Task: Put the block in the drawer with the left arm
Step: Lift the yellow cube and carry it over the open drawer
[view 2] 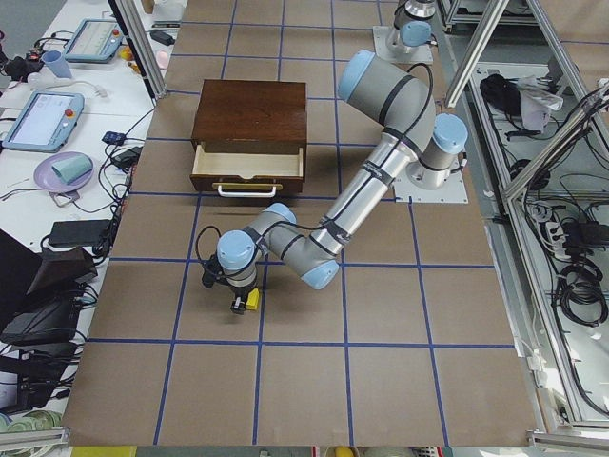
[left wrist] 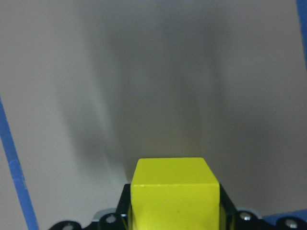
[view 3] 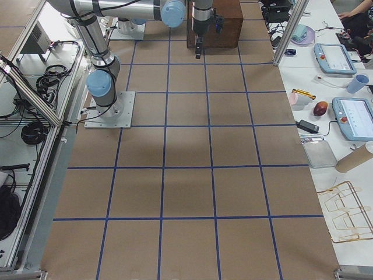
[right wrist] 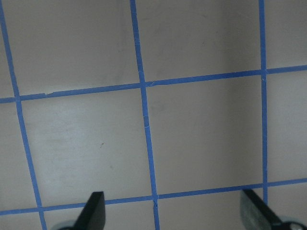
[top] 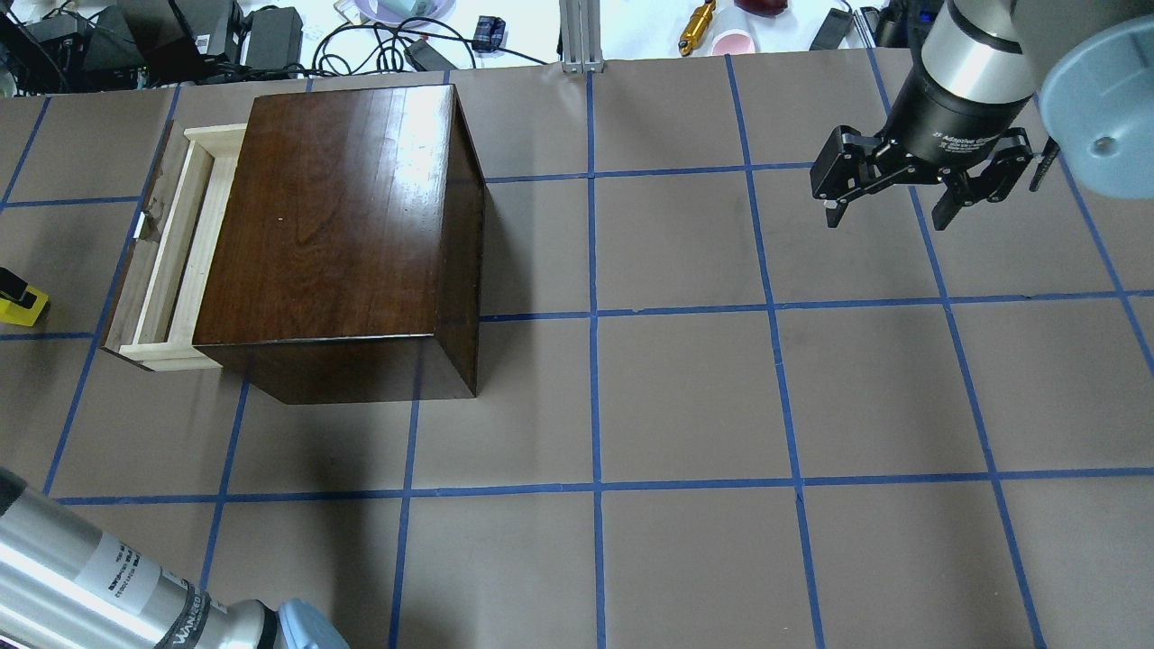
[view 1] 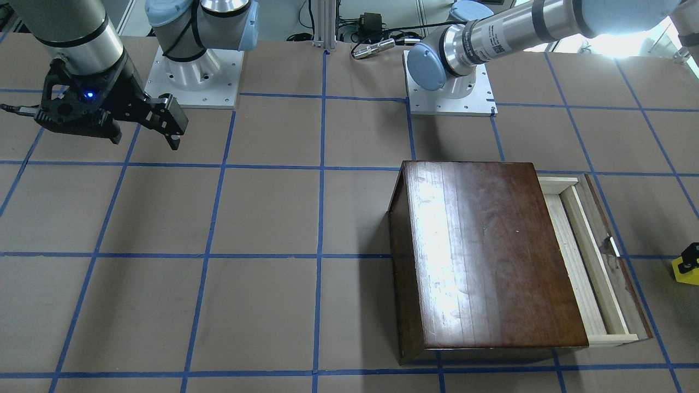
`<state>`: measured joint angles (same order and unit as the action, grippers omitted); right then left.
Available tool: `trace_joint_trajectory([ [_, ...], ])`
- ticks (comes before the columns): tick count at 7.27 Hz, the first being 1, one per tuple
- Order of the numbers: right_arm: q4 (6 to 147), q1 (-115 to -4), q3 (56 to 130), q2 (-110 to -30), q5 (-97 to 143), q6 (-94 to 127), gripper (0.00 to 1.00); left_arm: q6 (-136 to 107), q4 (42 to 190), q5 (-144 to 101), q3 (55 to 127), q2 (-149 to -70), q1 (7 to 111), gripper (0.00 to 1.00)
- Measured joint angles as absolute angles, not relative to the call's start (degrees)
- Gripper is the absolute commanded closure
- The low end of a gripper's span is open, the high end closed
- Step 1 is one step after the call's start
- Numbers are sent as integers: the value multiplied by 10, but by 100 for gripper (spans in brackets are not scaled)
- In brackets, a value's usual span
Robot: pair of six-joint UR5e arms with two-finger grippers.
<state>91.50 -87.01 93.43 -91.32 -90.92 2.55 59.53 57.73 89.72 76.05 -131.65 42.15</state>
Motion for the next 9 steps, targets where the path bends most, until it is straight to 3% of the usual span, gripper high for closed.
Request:
trace_joint_trajectory([
  [9, 915, -870, 934, -913, -909, 25, 0, 424, 774, 901, 771, -1149, 515, 69],
])
